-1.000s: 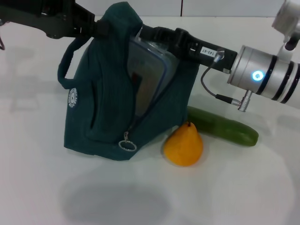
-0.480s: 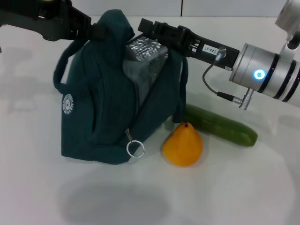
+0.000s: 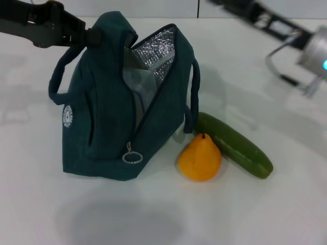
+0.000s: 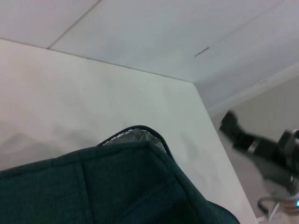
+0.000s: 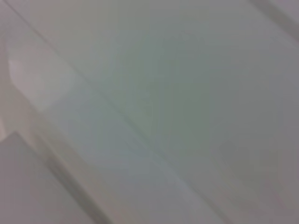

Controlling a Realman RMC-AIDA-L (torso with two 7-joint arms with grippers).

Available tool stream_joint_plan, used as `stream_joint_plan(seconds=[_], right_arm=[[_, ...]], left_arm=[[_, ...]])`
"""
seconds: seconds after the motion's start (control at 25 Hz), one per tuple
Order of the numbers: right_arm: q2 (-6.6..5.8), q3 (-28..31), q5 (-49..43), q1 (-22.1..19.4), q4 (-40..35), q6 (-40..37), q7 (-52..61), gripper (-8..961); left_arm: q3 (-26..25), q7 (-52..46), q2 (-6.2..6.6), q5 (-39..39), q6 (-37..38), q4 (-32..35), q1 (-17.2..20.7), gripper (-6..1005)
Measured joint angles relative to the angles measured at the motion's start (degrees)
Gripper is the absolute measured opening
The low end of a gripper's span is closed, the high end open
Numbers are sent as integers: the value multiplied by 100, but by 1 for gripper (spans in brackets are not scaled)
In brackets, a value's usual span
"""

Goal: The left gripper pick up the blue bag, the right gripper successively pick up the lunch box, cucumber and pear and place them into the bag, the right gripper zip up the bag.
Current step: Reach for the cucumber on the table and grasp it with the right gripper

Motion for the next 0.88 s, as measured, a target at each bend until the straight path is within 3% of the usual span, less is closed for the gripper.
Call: stream_joint_plan(seconds=[0.12, 0.36, 0.48, 0.56, 0.64, 0.76, 0.88], right_arm=[[-348, 342, -380, -149, -38, -103, -61, 827], [-1108, 1178, -2440, -328, -493, 1, 669, 871], [-1369, 1607, -4103, -330, -1091, 222, 1669, 886], [-1449, 2009, -5519, -276, -1614, 264, 2540, 886], [-1443, 2513, -7174, -152, -2095, 80, 3415, 886], [-1299, 3385, -9283, 168, -2528, -653, 4427, 886], [-1130, 3952, -10621, 469, -2827, -1370, 4832, 885]], left_arm=[[0, 7, 25, -14, 0, 0, 24, 44], [1, 22, 38, -16, 2, 0, 21, 44], [1, 23, 39, -16, 0, 1, 11, 44], [4, 25, 39, -16, 3, 0, 5, 44], [2, 25, 39, -16, 6, 0, 4, 44], [0, 23, 40, -16, 13, 0, 12, 44], [0, 23, 40, -16, 16, 0, 16, 44]])
